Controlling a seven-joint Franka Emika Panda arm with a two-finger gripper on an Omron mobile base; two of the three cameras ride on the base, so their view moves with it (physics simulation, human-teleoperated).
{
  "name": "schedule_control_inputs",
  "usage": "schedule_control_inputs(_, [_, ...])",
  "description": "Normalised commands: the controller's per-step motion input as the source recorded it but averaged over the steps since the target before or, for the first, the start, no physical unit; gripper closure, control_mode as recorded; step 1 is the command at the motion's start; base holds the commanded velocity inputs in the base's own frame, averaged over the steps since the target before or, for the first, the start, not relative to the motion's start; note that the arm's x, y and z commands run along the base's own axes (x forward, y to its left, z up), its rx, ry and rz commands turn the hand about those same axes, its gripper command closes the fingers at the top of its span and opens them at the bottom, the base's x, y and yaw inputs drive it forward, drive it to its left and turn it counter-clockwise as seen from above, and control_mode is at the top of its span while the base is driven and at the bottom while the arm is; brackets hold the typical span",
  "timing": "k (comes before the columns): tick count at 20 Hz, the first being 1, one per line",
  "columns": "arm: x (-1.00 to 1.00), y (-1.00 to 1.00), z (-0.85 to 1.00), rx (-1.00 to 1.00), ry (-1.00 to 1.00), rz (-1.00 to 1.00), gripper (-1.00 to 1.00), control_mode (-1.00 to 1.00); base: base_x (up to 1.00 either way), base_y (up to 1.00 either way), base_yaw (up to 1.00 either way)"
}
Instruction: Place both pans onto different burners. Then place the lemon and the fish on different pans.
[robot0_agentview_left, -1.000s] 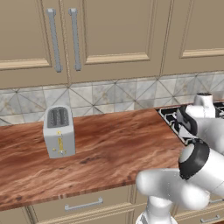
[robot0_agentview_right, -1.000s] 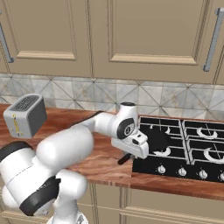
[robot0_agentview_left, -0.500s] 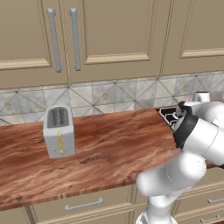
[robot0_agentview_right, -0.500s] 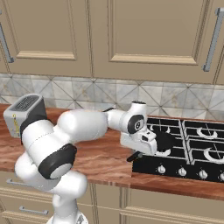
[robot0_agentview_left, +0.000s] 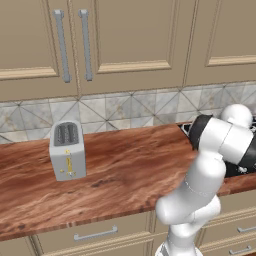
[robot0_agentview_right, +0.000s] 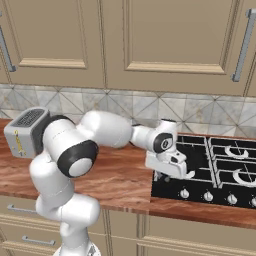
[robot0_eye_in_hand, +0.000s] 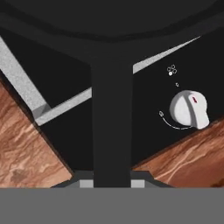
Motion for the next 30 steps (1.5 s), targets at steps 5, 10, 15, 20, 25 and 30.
schedule_control_inputs(5, [0.03, -0.08, -0.29, 0.05, 0.04, 0.00, 1.00, -1.00, 0.00, 0.00, 0.00])
schedule_control_inputs(10, [0.00, 0.00, -0.11, 0.10, 0.07, 0.00, 1.00, -1.00, 0.00, 0.00, 0.00])
schedule_control_inputs(15, [0.00, 0.00, -0.08, 0.07, 0.08, 0.00, 1.00, -1.00, 0.00, 0.00, 0.00])
schedule_control_inputs(20, [0.00, 0.00, -0.19, 0.03, 0.08, 0.00, 1.00, -1.00, 0.00, 0.00, 0.00])
schedule_control_inputs(25, [0.00, 0.05, -0.23, 0.03, 0.08, 0.00, 1.00, -1.00, 0.00, 0.00, 0.00])
schedule_control_inputs(30, [0.00, 0.13, -0.24, 0.01, 0.07, 0.00, 1.00, -1.00, 0.00, 0.00, 0.00])
